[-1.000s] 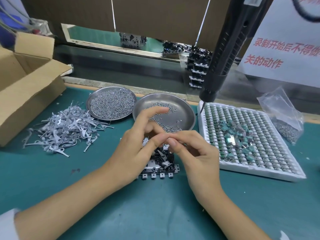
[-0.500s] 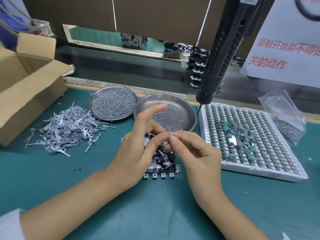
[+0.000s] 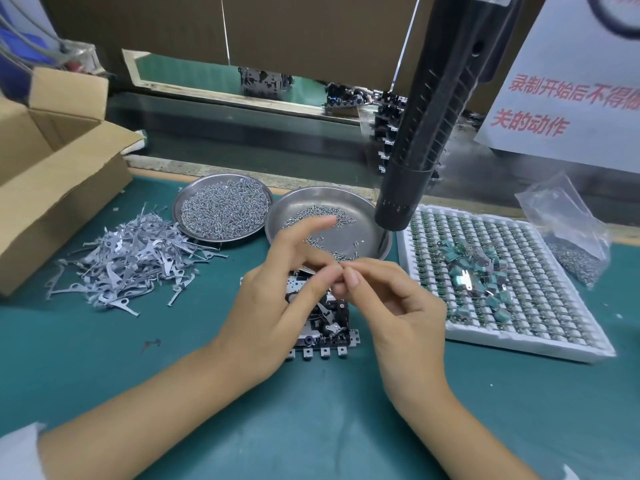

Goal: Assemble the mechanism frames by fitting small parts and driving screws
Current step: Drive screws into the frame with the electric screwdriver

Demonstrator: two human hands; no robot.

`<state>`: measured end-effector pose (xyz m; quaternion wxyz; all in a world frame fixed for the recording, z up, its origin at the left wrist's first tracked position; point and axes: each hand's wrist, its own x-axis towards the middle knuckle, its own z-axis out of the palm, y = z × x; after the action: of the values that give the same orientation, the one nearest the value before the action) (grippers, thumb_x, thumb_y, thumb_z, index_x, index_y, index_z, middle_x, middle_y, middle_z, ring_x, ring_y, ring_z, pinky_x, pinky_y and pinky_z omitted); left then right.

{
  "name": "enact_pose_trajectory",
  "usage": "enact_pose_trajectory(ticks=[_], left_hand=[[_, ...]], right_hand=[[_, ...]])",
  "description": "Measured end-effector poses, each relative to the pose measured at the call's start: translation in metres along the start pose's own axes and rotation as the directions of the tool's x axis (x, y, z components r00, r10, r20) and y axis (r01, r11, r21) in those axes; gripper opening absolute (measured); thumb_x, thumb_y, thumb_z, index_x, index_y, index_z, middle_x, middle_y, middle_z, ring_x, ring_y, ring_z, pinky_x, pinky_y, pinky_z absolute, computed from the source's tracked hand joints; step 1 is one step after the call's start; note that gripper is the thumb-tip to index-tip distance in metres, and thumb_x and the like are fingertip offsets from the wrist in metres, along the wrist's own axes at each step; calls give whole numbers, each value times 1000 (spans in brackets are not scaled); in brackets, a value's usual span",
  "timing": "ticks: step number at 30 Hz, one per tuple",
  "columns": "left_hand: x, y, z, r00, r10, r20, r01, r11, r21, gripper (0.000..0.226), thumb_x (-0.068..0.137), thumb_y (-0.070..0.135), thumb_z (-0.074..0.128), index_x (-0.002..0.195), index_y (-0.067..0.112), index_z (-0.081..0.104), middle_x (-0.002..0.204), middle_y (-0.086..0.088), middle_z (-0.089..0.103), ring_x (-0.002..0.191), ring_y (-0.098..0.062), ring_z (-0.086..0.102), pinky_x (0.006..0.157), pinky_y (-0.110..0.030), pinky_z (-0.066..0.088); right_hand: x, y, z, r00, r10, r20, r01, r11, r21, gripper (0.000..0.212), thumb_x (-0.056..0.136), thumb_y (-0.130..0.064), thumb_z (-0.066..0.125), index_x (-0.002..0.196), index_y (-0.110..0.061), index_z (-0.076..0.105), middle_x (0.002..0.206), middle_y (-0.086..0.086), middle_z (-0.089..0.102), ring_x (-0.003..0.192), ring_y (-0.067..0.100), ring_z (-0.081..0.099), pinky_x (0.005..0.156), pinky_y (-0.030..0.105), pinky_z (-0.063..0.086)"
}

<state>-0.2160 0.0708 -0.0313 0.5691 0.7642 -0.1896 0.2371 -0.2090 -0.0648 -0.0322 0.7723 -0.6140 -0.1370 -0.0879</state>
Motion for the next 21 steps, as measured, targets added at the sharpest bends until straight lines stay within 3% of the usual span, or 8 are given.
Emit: enact_pose_trajectory(ticks=[3,6,10,13,15,17,19,21], left_hand=[[-1,2,3,992,-128,-15,123,977,-172,33,85,31,61,117,35,53,90,10,70,84,-8,66,73,-17,48],[-1,5,3,989,-150,-2,146,968,-202,32,85,30,62,116,34,55,91,7,70,85,-9,66,71,-18,50],[0,7,0,993,-112,24,114,988,-105,33,86,31,59,117,43,52,92,9,69,88,-12,65,66,-30,53],[1,7,-3,998,-59,38,60,998,-19,37,88,27,58,120,43,49,93,13,67,88,-6,64,73,-18,49],[1,7,-5,999,-19,41,16,998,57,38,89,22,58,121,41,48,94,14,66,82,0,63,66,-10,45],[1,7,-7,999,1,52,-8,993,119,41,91,19,60,120,44,45,95,13,65,80,0,63,59,-13,46],[2,5,-8,998,-1,63,-10,986,168,46,90,18,60,121,47,43,97,14,64,84,-1,63,66,-19,51],[2,4,-9,997,-2,81,-15,977,211,48,89,20,59,122,49,41,100,16,62,87,1,61,74,-14,48]], right_hand=[[0,-1,0,998,-60,-28,60,998,-20,12,77,-12,66,83,-17,75,89,12,67,77,22,67,73,22,53],[0,0,0,996,-84,-15,83,996,-42,12,79,-11,65,84,-16,74,90,10,67,79,24,67,73,22,52],[1,1,-2,997,-75,20,76,996,-44,11,80,-11,67,85,-17,75,89,9,67,78,25,67,74,25,53],[3,2,-4,999,-15,44,17,999,-39,11,79,-12,67,85,-15,76,88,8,69,76,23,69,76,28,55],[5,2,-5,997,31,67,-29,999,-20,14,79,-13,66,89,-11,76,88,8,70,76,21,69,77,29,56],[5,2,-6,995,44,88,-41,998,-37,15,80,-13,66,90,-12,77,88,7,71,77,19,68,79,32,57],[6,3,-7,995,40,91,-33,997,-67,14,81,-13,65,90,-13,77,88,6,71,77,20,68,79,33,57],[6,3,-8,995,33,90,-26,996,-82,14,82,-10,65,90,-12,76,88,7,71,76,19,68,77,29,56]])
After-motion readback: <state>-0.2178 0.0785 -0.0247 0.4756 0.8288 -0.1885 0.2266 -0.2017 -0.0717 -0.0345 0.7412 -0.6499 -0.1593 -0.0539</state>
